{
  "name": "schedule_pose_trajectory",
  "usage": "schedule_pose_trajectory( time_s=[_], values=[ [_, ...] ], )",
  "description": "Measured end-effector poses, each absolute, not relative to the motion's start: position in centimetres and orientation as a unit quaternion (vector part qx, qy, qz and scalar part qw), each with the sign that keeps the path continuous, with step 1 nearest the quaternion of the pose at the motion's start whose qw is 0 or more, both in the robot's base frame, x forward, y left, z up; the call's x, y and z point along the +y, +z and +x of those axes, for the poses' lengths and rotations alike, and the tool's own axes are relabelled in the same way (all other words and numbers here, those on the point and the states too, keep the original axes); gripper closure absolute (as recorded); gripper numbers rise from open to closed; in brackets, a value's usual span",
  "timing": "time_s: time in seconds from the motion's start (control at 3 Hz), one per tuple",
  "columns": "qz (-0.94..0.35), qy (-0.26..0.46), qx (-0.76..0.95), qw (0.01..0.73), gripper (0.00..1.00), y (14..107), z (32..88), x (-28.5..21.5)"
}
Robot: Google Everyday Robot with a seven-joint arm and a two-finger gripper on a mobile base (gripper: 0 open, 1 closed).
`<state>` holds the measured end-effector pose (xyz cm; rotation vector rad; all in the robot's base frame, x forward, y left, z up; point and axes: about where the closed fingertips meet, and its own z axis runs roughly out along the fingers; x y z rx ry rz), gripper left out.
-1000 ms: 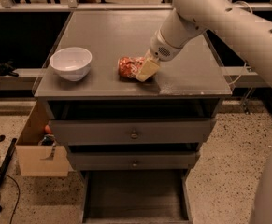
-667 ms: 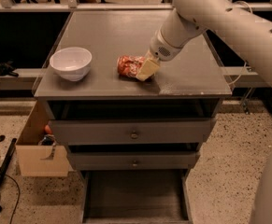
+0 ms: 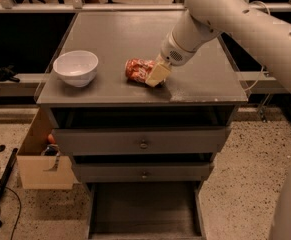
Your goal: Place coke can into bottom drawer
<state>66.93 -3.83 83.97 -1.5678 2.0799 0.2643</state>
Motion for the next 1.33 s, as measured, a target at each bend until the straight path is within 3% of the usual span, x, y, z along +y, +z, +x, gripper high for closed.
schedule_pose_trajectory(
  time_s=[0.67, 1.33],
  values=[
    [-0.546, 0.093, 0.777, 0.297, 1.00, 87.2, 62.7, -7.6],
    [-0.487, 0.068, 0.803, 0.337, 1.00, 90.3, 53.9, -13.7]
  ],
)
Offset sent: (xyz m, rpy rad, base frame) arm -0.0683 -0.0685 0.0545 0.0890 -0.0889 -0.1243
